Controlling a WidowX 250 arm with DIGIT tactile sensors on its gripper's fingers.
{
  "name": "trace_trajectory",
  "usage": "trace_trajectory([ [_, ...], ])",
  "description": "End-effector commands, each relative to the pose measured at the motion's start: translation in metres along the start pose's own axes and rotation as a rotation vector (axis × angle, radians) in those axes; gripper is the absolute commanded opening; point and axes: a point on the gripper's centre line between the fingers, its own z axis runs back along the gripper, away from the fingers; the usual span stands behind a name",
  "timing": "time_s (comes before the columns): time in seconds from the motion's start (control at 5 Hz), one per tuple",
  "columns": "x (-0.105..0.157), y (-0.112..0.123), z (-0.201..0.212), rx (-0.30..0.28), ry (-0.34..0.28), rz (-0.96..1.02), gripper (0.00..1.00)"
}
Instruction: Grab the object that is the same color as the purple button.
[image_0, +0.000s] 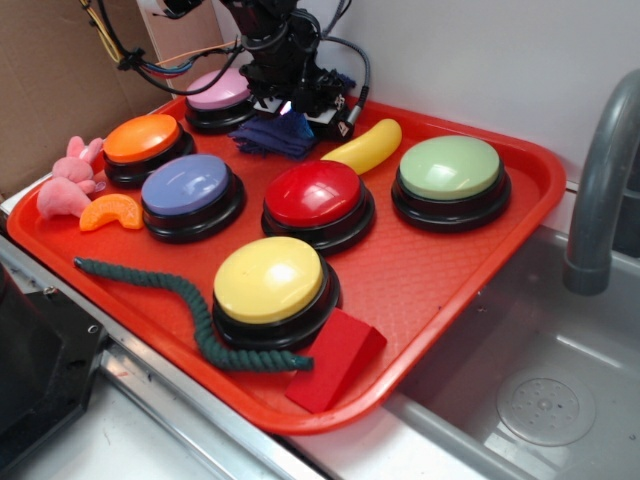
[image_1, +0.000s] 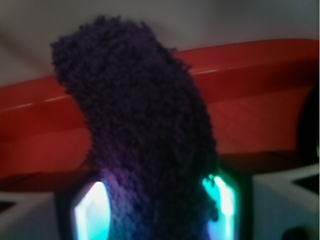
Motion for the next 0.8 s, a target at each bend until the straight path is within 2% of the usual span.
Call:
trace_trajectory([
  [0.0, -0.004, -0.002, 0.031, 0.011, 0.015, -0.041, 0.00],
  [0.2, -0.010, -0.004, 0.064, 0.047, 0.101, -0.061, 0.00],
  [0.4, -0.020, -0.005, 0.096, 0.025, 0.173, -0.121, 0.00],
  [0.6, -0.047, -0.011, 0.142, -0.073, 0.246, -0.159, 0.00],
])
